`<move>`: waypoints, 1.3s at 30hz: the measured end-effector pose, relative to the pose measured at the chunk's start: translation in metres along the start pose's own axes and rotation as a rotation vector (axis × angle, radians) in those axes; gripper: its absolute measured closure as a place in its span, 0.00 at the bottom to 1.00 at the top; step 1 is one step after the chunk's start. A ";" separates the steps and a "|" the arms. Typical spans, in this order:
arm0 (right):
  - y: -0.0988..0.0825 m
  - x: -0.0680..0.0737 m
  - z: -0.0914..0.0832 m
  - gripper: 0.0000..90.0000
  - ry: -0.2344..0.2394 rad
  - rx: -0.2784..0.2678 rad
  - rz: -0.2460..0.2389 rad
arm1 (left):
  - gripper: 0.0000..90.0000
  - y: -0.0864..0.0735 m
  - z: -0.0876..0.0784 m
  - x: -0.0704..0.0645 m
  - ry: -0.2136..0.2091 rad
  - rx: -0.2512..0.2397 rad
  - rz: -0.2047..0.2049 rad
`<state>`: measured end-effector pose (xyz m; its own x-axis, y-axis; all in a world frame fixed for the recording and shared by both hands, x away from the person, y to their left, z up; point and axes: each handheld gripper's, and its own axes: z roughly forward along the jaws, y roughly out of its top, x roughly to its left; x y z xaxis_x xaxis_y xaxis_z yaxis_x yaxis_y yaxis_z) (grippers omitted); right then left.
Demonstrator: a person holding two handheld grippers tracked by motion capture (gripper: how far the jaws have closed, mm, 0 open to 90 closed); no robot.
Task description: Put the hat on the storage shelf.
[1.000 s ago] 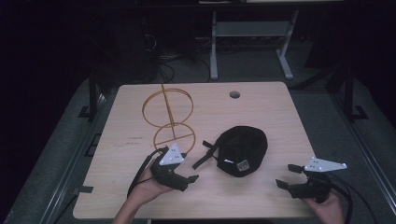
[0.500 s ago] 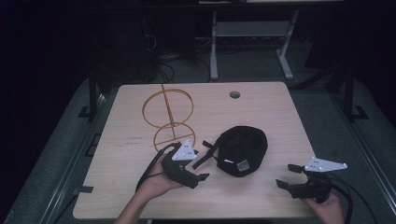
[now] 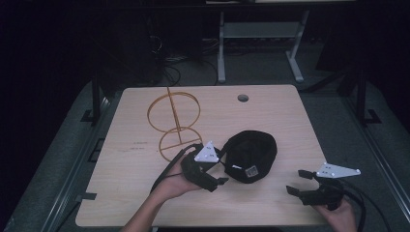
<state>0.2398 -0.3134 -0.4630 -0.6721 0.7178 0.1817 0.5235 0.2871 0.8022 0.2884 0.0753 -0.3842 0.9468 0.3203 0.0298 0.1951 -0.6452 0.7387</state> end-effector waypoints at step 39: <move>0.000 0.004 0.006 0.18 0.029 0.012 -0.015 | 0.82 0.038 0.052 0.007 -0.170 0.137 0.140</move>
<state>0.2405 -0.3063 -0.4655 -0.6950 0.6944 0.1863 0.5191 0.3054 0.7982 0.3154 0.0167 -0.3907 0.9942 0.1072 0.0028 0.0809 -0.7668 0.6367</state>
